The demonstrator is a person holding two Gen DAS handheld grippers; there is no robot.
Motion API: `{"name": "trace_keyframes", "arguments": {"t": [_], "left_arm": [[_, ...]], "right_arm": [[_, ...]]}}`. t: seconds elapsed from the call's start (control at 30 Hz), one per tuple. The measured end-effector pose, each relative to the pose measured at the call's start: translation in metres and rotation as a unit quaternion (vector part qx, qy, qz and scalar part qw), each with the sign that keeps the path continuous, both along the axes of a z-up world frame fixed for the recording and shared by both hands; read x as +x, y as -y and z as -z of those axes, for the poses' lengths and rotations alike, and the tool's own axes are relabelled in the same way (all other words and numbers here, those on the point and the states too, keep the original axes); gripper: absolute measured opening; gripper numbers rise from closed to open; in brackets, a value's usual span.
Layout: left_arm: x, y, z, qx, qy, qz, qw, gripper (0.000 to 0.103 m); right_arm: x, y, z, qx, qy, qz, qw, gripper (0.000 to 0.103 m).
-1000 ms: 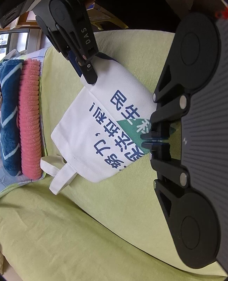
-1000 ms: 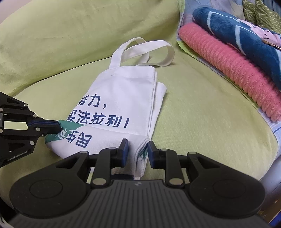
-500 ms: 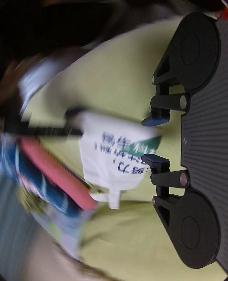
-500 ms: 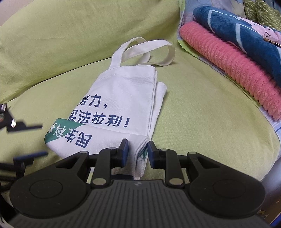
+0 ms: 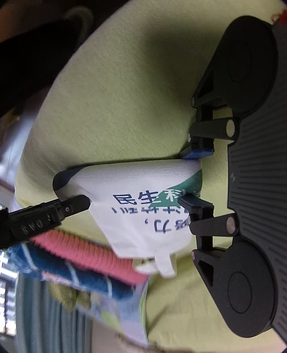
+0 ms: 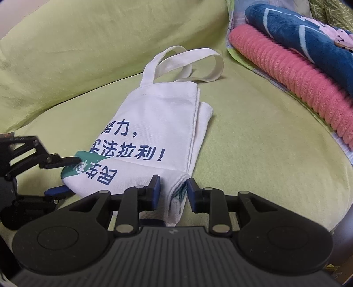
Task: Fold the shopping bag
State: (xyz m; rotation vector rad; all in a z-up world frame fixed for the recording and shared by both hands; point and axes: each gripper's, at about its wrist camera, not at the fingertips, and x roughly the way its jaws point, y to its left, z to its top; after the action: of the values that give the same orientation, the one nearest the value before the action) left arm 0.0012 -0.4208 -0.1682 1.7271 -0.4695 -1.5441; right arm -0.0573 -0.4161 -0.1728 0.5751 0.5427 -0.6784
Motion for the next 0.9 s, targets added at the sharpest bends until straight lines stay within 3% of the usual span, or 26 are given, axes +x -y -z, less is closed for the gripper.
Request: {"name": "trace_keyframes", "arguments": {"t": [0.1,0.17,0.23,0.3,0.37,0.4,0.5,0.57,0.63,0.67,0.73,0.83,0.9], "left_arm": [[0.006,0.011,-0.011,0.041,-0.025,-0.001,0.9988,0.042],[0.008,0.012,-0.012,0.048,-0.03,0.0,0.9984,0.042],[0.009,0.012,-0.011,0.049,-0.035,-0.001,0.9982,0.042],[0.01,0.011,-0.011,0.046,-0.039,-0.002,0.9982,0.042],[0.01,0.012,-0.011,0.045,-0.043,-0.005,0.998,0.042],[0.01,0.011,-0.012,0.045,-0.044,-0.005,0.998,0.042],[0.01,0.011,-0.014,0.047,-0.049,-0.007,0.9977,0.042],[0.011,0.011,-0.015,0.049,-0.053,-0.008,0.9974,0.042],[0.013,0.011,-0.016,0.05,-0.057,-0.007,0.9971,0.042],[0.014,0.012,-0.017,0.05,-0.062,-0.007,0.9968,0.042],[0.017,0.012,-0.019,0.049,-0.074,-0.006,0.996,0.042],[0.025,0.012,-0.021,0.039,-0.096,0.0,0.9946,0.045],[0.032,0.013,-0.021,0.024,-0.114,0.002,0.9932,0.052]], "right_arm": [[-0.004,0.002,-0.005,-0.002,0.003,-0.021,1.0,0.027],[-0.01,0.0,-0.012,-0.021,0.0,-0.041,0.999,0.029],[-0.014,-0.011,-0.02,-0.071,-0.018,-0.074,0.995,0.035],[-0.017,-0.03,-0.026,-0.147,-0.051,-0.122,0.98,0.046],[-0.016,-0.051,-0.023,-0.232,-0.095,-0.178,0.952,0.067],[-0.015,-0.061,-0.02,-0.274,-0.117,-0.204,0.932,0.071],[-0.006,-0.084,0.003,-0.392,-0.185,-0.257,0.863,0.071],[0.001,-0.092,0.022,-0.461,-0.218,-0.276,0.815,0.065],[0.006,-0.093,0.038,-0.505,-0.231,-0.285,0.781,0.06],[0.008,-0.092,0.043,-0.512,-0.23,-0.293,0.774,0.048],[0.011,-0.087,0.048,-0.518,-0.222,-0.299,0.77,0.048],[0.011,-0.077,0.046,-0.497,-0.197,-0.303,0.789,0.047],[0.009,-0.072,0.044,-0.484,-0.185,-0.307,0.798,0.046]]}}
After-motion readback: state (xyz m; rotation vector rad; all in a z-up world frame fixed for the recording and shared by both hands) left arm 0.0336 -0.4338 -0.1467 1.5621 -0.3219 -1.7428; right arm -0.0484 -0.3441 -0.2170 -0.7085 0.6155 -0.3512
